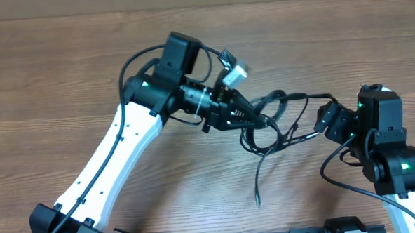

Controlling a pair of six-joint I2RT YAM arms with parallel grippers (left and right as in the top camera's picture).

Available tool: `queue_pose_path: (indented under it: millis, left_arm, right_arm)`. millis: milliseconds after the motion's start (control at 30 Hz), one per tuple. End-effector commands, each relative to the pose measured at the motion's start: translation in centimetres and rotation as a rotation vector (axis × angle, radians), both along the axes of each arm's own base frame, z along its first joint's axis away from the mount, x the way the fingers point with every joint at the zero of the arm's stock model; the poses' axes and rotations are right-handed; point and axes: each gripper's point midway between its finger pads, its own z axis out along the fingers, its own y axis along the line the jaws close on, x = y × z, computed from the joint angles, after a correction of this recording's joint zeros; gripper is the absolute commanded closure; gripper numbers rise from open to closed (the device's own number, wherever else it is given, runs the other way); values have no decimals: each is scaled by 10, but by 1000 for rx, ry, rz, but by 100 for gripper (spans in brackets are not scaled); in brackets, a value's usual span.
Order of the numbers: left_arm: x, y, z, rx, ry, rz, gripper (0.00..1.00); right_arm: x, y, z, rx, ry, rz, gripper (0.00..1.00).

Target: Untangle cables

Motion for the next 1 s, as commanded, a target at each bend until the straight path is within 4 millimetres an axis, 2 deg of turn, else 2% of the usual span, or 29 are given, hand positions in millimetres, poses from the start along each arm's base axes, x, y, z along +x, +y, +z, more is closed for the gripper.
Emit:
queue_pose_path:
  millis: [0,167,300,500,700,733,767,800,867,900,933,967]
  left_arm:
    - [-2,23,30,-103,5,-11,96]
    - [21,45,31,-107,13,74,96]
    - [31,55,31,-106,14,114,96]
    - [33,57,30,-104,11,124,96]
    - [37,55,22,-57,10,156,96]
    - [41,55,14,-15,18,186,96]
    - [46,55,2,55,30,233,96]
    - [52,57,-19,170,50,299,96]
    - [56,61,-41,292,60,356,96]
    - [56,63,-51,353,60,377,96]
    - [53,65,-65,436,43,388,96]
    - [48,64,-71,466,17,371,96]
  right_arm:
    - [0,-20,7,-70,-20,-81,4]
    - [-3,-22,5,-82,-5,-89,0]
    - [-2,-22,5,-80,-10,-92,0]
    - [0,-19,6,-63,-17,-78,0]
    - [3,0,5,-13,-18,36,0]
    - [4,6,6,0,-21,77,0]
    - [5,17,7,19,-27,152,0]
    - [6,29,9,43,-41,236,0]
    - [5,50,15,77,-74,386,0]
    - [4,60,19,90,-92,456,0]
    - [-1,77,26,113,-132,593,0]
    - [-5,85,30,120,-153,658,0]
